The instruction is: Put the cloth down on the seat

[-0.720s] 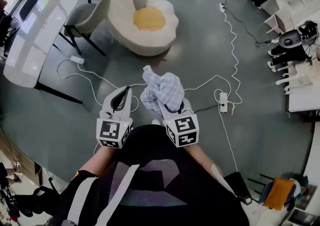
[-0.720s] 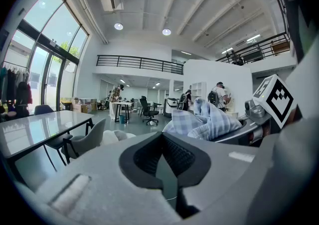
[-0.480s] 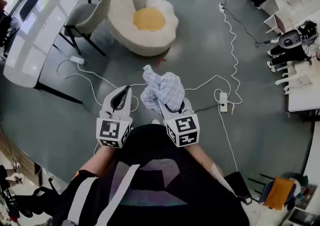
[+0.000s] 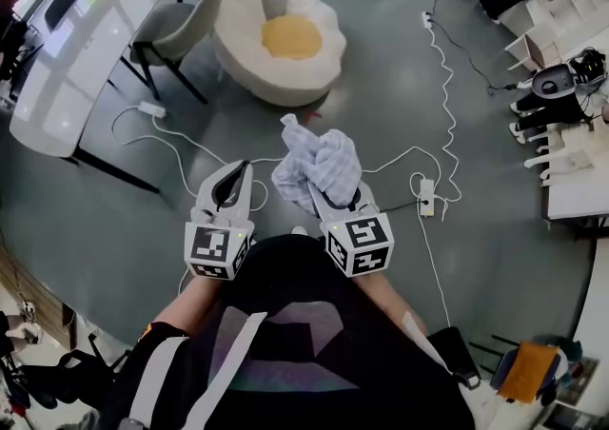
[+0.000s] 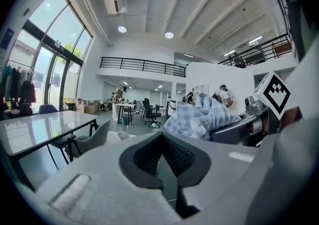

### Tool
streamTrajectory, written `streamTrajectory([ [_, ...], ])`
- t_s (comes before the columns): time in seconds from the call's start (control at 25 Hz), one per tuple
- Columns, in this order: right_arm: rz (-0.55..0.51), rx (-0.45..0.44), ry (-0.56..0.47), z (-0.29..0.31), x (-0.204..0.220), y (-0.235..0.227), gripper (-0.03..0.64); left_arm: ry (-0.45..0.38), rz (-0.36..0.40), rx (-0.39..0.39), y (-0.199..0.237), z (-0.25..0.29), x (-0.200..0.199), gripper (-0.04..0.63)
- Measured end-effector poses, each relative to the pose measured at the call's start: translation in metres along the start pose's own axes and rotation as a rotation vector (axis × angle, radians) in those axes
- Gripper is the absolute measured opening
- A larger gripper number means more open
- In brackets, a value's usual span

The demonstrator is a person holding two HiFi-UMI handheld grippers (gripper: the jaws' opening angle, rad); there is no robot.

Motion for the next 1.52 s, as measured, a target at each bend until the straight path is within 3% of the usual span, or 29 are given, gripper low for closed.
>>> streamTrajectory([
  [0.88, 0.002, 0.003, 0.026, 0.024, -0.01, 0.064, 0.176, -0.033, -0.064, -0.074, 0.055, -0.064, 0.014, -0.002],
  [1.52, 0.022, -0.044, 0.052, 0.072, -0.015, 0.028, 0.177, 0.014, -0.039, -0.116, 0.066, -0.025, 0.01, -0.002],
])
Point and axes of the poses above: the fingertips, and each gripper's own axes: z forward along the fingers, y to its left, x out of its underside, the point moved 9 cm from there along -z, backward along the fingers, and after that the axes turned 1 degree about x, right-handed, at the moved point
